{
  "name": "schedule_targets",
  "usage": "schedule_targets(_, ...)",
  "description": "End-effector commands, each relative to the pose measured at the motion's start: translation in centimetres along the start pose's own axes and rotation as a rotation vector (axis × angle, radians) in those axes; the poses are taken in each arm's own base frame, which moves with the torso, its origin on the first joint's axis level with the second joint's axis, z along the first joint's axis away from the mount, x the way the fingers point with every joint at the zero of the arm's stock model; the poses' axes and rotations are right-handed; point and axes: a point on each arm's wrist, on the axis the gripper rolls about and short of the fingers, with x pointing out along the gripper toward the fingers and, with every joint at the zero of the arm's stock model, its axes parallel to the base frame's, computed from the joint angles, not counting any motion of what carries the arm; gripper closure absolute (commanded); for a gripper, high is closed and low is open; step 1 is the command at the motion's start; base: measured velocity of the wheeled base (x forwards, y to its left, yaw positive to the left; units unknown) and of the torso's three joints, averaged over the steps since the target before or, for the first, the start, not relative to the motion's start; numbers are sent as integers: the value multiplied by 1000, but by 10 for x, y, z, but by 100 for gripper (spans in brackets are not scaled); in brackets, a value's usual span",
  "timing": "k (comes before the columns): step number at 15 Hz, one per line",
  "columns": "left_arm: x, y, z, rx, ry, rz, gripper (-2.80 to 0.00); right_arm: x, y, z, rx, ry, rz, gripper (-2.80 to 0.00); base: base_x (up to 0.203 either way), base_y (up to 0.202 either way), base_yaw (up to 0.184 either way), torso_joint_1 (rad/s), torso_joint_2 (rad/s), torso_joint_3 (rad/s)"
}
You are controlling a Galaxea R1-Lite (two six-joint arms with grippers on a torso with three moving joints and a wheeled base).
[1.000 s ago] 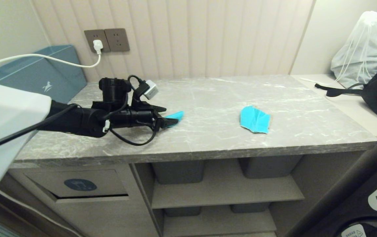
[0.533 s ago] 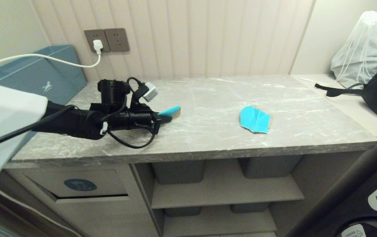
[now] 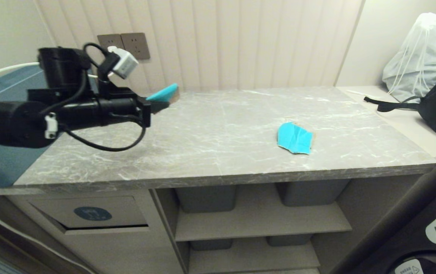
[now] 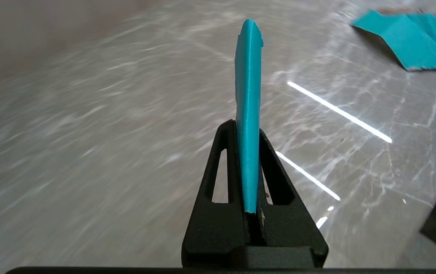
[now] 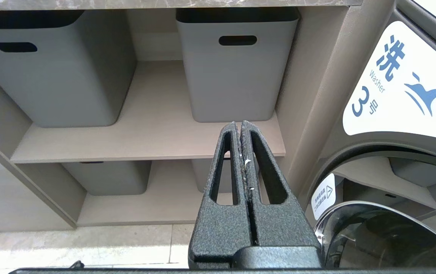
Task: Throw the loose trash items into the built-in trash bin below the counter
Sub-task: Put the garbage in the trash can
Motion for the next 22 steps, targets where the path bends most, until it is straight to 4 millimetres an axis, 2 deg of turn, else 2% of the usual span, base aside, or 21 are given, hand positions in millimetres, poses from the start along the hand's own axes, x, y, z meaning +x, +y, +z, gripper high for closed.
schedule_targets(1, -65, -3, 31, 15, -66, 105, 0, 0, 0, 0, 0, -2, 1, 0, 0, 0, 0, 0, 0, 0)
schedule_targets(3, -122, -5, 25, -44, -50, 244, 0, 0, 0, 0, 0, -2, 0, 0, 0, 0, 0, 0, 0, 0)
schedule_targets(5, -177, -20, 20, -89, -56, 389, 0, 0, 0, 0, 0, -1, 0, 0, 0, 0, 0, 0, 0, 0)
schedule_targets(7, -221, -51, 10, -133, -72, 511, 0, 0, 0, 0, 0, -3, 1, 0, 0, 0, 0, 0, 0, 0)
schedule_targets(9, -248, -83, -11, -223, -83, 619, 0, 0, 0, 0, 0, -2, 1, 0, 0, 0, 0, 0, 0, 0)
schedule_targets(10, -257, -97, -26, -312, -85, 681, 0, 0, 0, 0, 0, -2, 0, 0, 0, 0, 0, -38, 62, 51)
schedule_targets(13, -270, -122, -55, -704, -98, 854, 0, 0, 0, 0, 0, -2, 1, 0, 0, 0, 0, -157, 356, 206)
schedule_targets(15, -274, -131, -65, -847, -108, 913, 0, 0, 0, 0, 0, -2, 0, 0, 0, 0, 0, -208, 481, 266)
schedule_targets(22, -269, -135, -97, -1302, -138, 968, 0, 0, 0, 0, 0, -1, 1, 0, 0, 0, 0, -200, 491, 280)
